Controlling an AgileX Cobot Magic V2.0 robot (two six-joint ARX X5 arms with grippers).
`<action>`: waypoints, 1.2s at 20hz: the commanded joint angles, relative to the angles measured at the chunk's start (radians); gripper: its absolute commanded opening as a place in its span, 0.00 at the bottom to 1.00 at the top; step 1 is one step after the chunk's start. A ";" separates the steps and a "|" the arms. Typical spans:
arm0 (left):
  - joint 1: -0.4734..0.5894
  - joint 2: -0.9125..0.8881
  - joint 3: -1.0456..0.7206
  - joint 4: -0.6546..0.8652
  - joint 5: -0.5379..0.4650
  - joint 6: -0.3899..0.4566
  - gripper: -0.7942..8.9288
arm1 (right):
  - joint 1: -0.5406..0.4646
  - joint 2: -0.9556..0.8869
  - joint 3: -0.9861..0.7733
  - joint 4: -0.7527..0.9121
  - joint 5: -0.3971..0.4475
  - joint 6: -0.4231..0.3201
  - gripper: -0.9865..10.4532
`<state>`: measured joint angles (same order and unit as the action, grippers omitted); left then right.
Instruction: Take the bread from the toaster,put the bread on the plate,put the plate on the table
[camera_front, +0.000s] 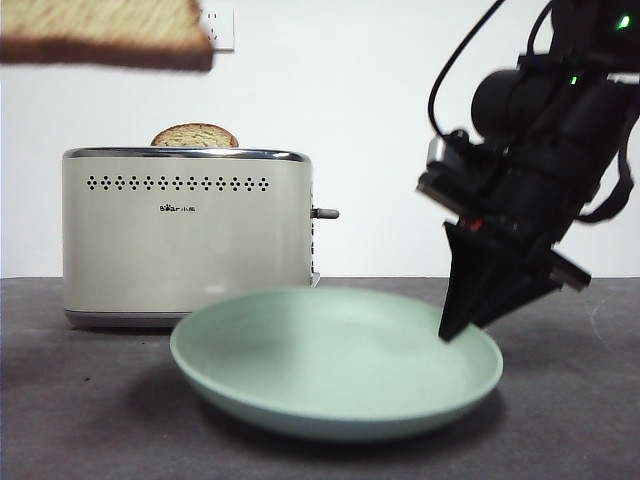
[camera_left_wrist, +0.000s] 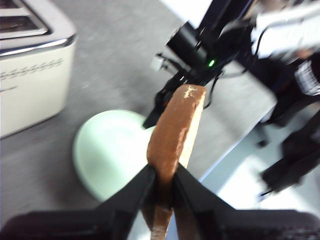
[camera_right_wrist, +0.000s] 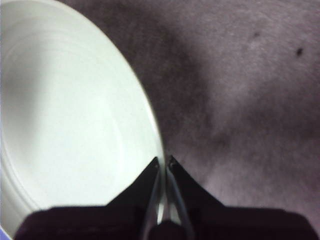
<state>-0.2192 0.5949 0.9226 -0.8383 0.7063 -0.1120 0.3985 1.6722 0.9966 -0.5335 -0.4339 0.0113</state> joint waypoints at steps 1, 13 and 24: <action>-0.004 0.050 -0.005 0.054 0.093 -0.089 0.07 | 0.026 -0.103 -0.002 0.004 -0.009 0.037 0.07; -0.151 0.506 -0.005 0.357 0.120 -0.181 0.07 | 0.143 -0.326 -0.002 -0.023 0.002 0.116 0.07; -0.290 0.669 -0.005 0.375 -0.235 -0.180 0.57 | 0.160 -0.326 -0.002 -0.044 0.048 0.111 0.07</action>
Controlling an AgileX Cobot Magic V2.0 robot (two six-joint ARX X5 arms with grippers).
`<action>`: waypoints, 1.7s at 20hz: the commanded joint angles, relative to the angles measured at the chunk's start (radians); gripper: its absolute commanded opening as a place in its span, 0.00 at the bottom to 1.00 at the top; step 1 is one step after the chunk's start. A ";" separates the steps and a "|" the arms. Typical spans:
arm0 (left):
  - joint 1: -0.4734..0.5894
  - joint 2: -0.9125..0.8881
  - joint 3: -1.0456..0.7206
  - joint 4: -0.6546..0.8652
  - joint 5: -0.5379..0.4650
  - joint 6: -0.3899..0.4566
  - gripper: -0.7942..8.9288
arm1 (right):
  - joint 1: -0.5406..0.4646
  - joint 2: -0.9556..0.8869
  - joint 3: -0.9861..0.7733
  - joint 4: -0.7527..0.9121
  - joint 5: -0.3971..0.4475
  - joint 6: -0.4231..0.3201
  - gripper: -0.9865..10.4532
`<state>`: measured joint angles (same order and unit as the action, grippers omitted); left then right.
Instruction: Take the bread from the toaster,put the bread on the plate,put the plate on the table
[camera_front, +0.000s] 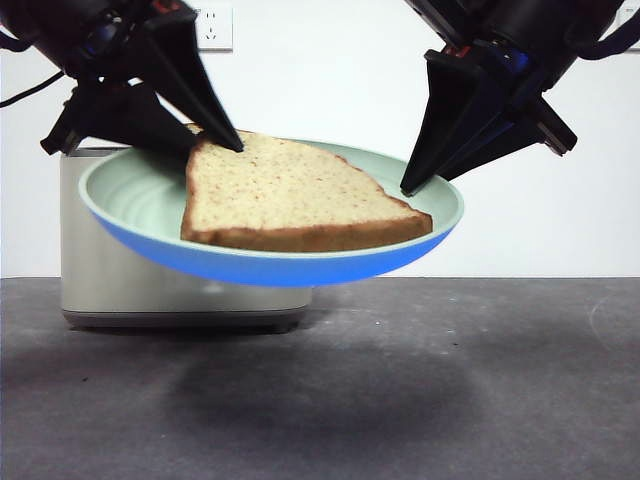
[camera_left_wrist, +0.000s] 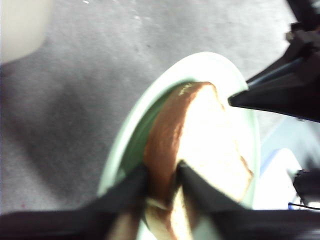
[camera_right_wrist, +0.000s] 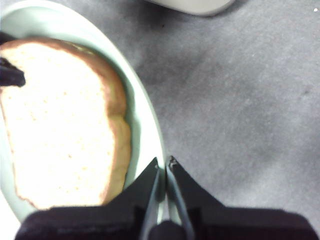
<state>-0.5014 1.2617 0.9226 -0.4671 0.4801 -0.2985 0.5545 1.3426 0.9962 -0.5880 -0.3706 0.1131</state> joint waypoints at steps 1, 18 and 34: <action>-0.014 0.003 -0.005 0.003 -0.008 0.008 0.57 | 0.004 0.003 -0.002 0.006 -0.015 0.010 0.07; -0.086 -0.016 0.338 -0.324 -0.268 0.251 0.56 | -0.035 0.003 -0.001 -0.072 -0.011 0.003 0.07; -0.098 -0.214 0.361 -0.404 -0.293 0.247 0.07 | -0.397 0.134 0.024 0.058 0.088 0.027 0.07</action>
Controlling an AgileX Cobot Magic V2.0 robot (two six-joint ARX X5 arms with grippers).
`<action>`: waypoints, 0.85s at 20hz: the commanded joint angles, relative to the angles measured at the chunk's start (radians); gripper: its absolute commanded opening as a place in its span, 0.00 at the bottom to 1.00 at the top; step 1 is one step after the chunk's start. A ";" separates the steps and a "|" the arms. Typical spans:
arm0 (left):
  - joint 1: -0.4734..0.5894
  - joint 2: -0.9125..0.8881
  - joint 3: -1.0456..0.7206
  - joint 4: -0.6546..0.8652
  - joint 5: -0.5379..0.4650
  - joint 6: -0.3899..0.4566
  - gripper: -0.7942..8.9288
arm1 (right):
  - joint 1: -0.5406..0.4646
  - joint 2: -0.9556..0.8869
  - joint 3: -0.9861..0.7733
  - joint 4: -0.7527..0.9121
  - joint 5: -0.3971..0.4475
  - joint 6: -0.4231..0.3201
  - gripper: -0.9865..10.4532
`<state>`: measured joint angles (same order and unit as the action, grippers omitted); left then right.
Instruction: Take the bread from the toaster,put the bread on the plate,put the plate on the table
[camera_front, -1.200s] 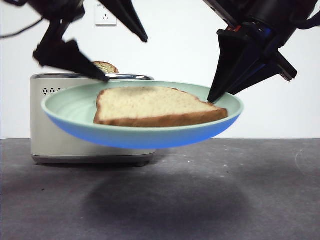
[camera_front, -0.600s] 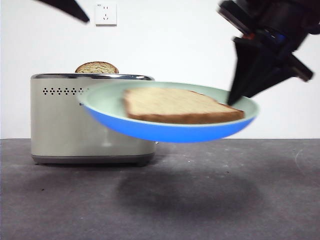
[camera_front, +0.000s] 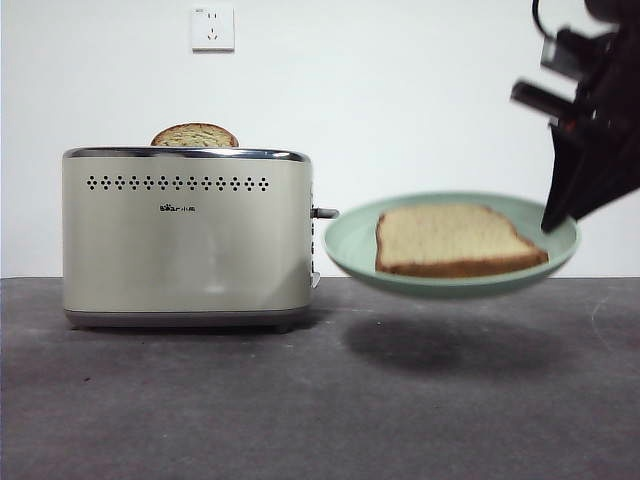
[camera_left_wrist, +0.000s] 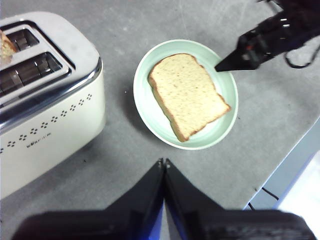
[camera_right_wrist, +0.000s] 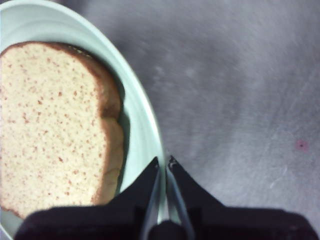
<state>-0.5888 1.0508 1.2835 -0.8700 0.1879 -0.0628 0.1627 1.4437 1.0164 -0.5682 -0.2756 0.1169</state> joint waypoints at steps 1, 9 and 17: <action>-0.018 -0.003 0.000 -0.003 -0.001 0.011 0.07 | -0.007 0.062 0.004 0.066 -0.006 0.033 0.07; -0.058 -0.003 0.000 -0.016 -0.003 0.012 0.07 | -0.013 0.293 0.004 0.232 0.031 0.063 0.07; -0.062 -0.002 0.000 -0.037 -0.004 0.012 0.07 | -0.013 0.331 0.004 0.280 0.050 0.041 0.33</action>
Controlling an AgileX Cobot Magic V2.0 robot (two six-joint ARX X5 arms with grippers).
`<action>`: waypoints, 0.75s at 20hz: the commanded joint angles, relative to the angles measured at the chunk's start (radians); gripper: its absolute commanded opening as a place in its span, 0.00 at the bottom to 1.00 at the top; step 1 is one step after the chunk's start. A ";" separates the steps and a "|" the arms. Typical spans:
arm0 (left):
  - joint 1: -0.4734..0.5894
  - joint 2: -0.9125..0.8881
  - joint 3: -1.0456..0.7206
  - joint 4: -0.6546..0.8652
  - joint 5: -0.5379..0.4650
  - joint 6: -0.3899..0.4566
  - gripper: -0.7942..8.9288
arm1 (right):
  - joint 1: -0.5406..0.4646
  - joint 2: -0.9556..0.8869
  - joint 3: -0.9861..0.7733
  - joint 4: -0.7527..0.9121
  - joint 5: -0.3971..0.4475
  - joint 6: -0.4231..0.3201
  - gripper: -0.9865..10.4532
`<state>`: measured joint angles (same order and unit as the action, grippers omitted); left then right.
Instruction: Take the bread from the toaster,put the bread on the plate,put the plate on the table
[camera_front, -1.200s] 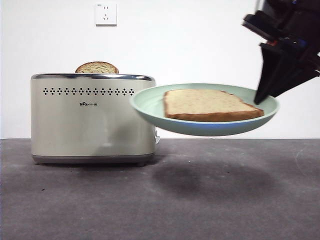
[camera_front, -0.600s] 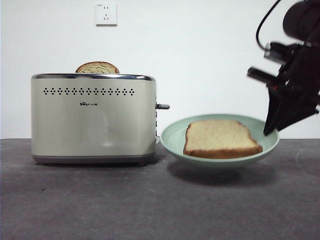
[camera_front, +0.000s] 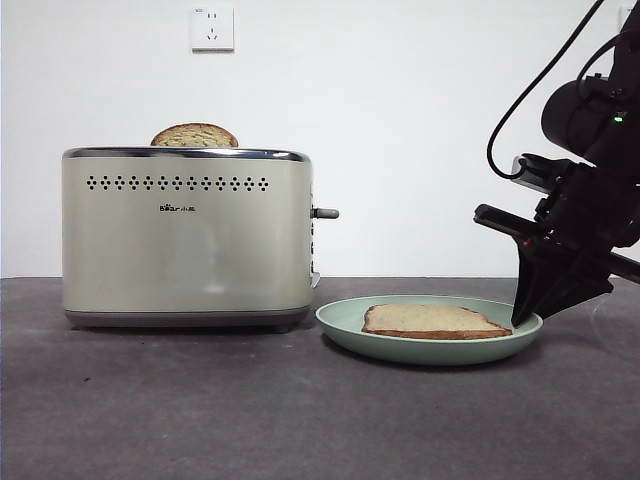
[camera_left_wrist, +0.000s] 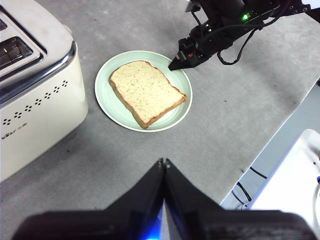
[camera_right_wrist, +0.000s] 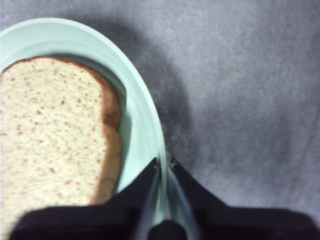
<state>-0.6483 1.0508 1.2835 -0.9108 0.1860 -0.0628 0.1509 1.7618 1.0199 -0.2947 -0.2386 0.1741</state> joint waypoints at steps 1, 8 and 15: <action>-0.003 -0.002 0.000 0.004 -0.002 0.012 0.07 | -0.001 0.013 0.001 0.008 0.013 -0.016 0.43; -0.003 -0.002 0.000 0.004 -0.002 0.028 0.07 | 0.000 -0.186 0.001 -0.093 0.002 -0.019 0.47; -0.003 -0.002 0.000 -0.003 -0.002 0.039 0.07 | 0.145 -0.599 0.001 -0.637 0.000 -0.172 0.47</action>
<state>-0.6487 1.0508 1.2835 -0.9180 0.1860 -0.0364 0.2924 1.1717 1.0233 -0.9234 -0.2382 0.0273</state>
